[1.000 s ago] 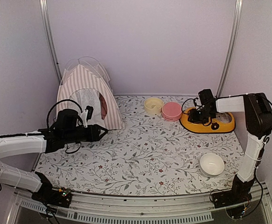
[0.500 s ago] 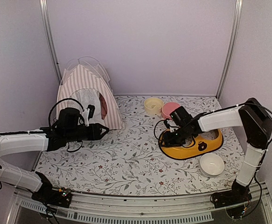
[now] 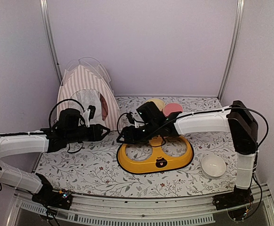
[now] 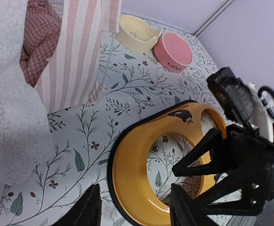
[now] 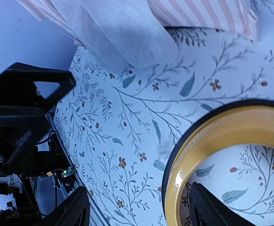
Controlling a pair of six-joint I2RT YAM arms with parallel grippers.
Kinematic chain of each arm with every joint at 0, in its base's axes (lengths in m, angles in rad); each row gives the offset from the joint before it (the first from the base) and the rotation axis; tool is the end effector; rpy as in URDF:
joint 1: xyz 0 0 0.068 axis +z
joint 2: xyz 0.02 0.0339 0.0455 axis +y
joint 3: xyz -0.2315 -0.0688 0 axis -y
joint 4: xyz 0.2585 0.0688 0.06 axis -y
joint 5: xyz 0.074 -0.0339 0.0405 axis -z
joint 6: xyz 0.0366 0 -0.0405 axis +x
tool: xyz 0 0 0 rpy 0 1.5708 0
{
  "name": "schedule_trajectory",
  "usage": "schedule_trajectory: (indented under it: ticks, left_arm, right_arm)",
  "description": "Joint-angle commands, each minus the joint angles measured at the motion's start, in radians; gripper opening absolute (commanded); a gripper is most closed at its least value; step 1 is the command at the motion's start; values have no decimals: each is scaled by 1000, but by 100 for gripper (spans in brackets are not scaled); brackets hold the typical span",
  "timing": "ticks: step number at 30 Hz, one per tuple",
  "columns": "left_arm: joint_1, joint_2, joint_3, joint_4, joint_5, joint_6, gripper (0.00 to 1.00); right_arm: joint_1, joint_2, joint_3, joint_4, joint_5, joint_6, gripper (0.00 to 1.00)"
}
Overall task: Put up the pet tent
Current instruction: Move the pet food container to the center of the board, then pick up the pet food bowl from the corner of the board.
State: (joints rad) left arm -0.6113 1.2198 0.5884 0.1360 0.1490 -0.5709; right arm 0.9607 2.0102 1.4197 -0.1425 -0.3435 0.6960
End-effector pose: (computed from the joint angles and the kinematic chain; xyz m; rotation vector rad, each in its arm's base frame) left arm 0.2273 -0.1660 0.1743 0.1409 2.1761 -0.8589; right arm 0.2461 0.3736 0.1563 -0.5375 2.5286 1.1478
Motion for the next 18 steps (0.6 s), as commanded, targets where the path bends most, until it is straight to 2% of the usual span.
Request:
schedule_trajectory:
  ticks: [1,12,18]
  left_arm:
    - [-5,-6,18,11,14,9,51]
    - [-5,15,26,38,59,-9,51]
    - [-7,41,42,47,84,-18,51]
  right_arm:
    - [-25,-46,51,23,28,-18,77]
    - [-216,-340,-198,-35,154,-73,83]
    - [-404,-420,-320,-30,168,-101,86]
